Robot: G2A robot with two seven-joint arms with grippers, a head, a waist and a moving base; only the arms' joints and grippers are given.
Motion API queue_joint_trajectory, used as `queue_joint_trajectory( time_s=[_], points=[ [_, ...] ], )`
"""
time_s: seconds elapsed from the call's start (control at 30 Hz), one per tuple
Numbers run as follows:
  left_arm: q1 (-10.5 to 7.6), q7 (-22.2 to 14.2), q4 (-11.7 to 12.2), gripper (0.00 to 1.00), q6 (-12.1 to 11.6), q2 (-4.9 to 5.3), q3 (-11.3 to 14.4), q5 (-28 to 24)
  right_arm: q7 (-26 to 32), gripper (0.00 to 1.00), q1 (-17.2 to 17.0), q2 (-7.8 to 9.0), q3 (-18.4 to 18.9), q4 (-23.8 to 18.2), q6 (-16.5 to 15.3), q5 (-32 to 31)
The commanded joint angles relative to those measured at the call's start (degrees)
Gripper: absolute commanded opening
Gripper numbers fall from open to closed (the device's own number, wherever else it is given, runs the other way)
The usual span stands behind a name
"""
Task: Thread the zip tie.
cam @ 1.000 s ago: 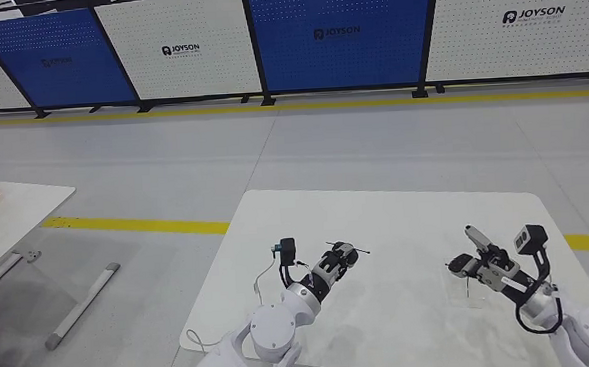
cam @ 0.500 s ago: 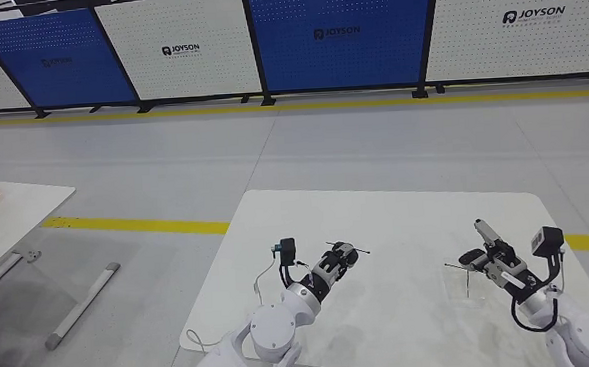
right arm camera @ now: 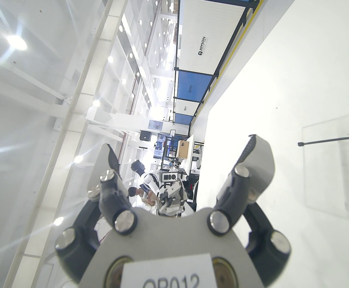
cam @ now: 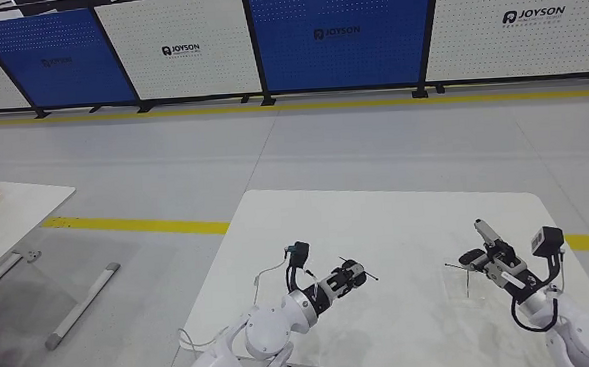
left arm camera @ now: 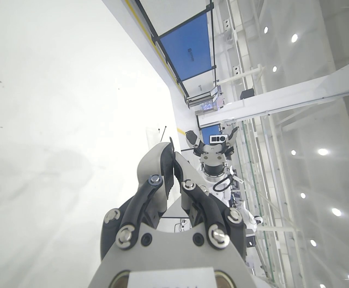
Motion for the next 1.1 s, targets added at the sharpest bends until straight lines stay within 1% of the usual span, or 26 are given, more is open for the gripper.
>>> queue_joint_trajectory(
  time_s=[0.0, 0.3, 0.4, 0.47, 0.5, 0.53, 0.57, 0.93, 1.0, 1.07],
  points=[
    [-0.01, 0.2, 0.0, 0.00, 0.1, -0.02, 0.0, -0.1, 0.0, 1.00, 0.0, 0.00, 0.0, 0.0, 0.0, 0.0],
    [-0.01, 0.3, 0.1, 0.00, 0.0, -0.02, 0.0, 0.1, 0.0, 1.00, 0.0, 0.00, 0.0, 0.0, 0.0, 0.0],
    [0.01, 0.7, 1.4, 0.00, 0.5, 0.01, 0.4, 2.0, 0.0, 1.00, 0.0, 0.00, 0.0, 0.0, 0.0, 0.0],
    [0.10, 0.5, 2.6, 0.00, 0.7, 0.19, 0.7, 5.4, 0.0, 1.00, 0.0, 0.00, 0.0, 0.0, 0.0, 0.0],
    [0.27, 0.2, 2.7, 0.00, 0.5, 0.22, 0.9, 5.9, 0.0, 1.00, 0.0, 0.00, 0.0, 0.0, 0.0, 0.0],
    [0.49, -1.2, 2.8, 0.00, -0.1, 0.32, 1.0, 6.2, 0.0, 1.00, 0.0, 0.00, 0.0, 0.0, 0.0, 0.0],
    [0.65, -1.2, 2.6, 0.00, -0.8, 0.40, 0.9, 6.8, 0.0, 1.00, 0.0, 0.00, 0.0, 0.0, 0.0, 0.0],
    [0.66, -1.1, 2.6, 0.00, -0.9, 0.39, 0.9, 6.8, 0.0, 1.00, 0.0, 0.00, 0.0, 0.0, 0.0, 0.0],
    [0.75, 0.0, 3.1, 0.00, -1.8, 0.28, 0.6, 5.7, 0.0, 1.00, 0.0, 0.00, 0.0, 0.0, 0.0, 0.0],
    [0.80, 0.5, 3.4, 0.00, -2.4, 0.22, -0.4, 3.3, 0.0, 1.00, 0.0, 0.00, 0.0, 0.0, 0.0, 0.0]
  ],
)
